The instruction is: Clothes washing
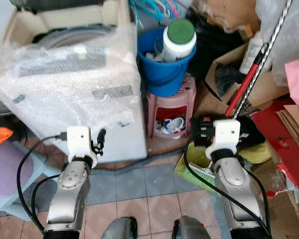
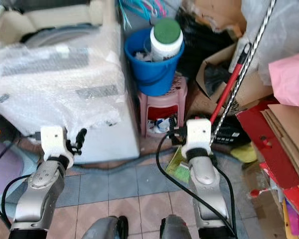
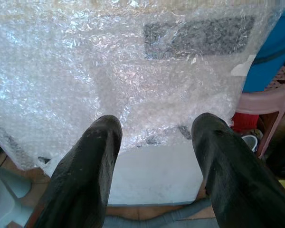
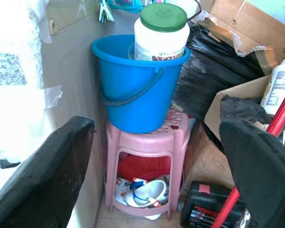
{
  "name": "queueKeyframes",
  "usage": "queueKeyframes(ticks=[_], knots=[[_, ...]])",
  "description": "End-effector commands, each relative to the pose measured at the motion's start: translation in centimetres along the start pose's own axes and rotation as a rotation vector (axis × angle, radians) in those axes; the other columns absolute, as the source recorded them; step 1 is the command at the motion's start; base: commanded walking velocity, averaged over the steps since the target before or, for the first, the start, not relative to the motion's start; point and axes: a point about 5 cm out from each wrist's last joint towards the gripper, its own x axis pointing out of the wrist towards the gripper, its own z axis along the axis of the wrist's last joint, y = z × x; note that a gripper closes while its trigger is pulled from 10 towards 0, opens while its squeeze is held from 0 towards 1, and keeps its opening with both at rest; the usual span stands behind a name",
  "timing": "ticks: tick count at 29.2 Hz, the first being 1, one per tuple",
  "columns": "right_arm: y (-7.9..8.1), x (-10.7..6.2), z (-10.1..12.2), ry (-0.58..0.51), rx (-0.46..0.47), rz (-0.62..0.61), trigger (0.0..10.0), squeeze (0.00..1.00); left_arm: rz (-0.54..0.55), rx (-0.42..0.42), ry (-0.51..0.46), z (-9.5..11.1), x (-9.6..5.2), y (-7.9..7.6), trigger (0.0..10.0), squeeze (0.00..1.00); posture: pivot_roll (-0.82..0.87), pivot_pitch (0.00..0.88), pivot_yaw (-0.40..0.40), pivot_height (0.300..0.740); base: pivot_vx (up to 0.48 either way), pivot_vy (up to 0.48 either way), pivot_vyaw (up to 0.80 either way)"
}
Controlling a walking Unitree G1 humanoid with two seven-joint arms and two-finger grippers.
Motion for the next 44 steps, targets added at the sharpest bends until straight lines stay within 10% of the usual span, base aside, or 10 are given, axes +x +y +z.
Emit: queueKeyframes(ticks=[1,26,44], knots=[[0.1,-0.1,-0.1,0.0,0.028,-0.009,10.0,0.0,0.01,0.017,0.009,-0.2,-0.1,0.4,10.0,0.0,-0.06,0.123,0.053,0.74,0.0,0.48,0.0],[1.1,-0.2,0.2,-0.022,0.027,0.075,10.0,0.0,0.02,0.0,-0.015,0.0,0.3,0.4,10.0,0.0,-0.07,0.138,0.047,0.74,0.0,0.479,0.66],[1.6,-0.2,0.3,-0.041,-0.002,0.132,10.0,0.0,-0.055,-0.023,-0.061,0.4,0.3,0.0,10.0,0.0,-0.07,0.127,0.047,0.74,0.21,0.0,0.21]])
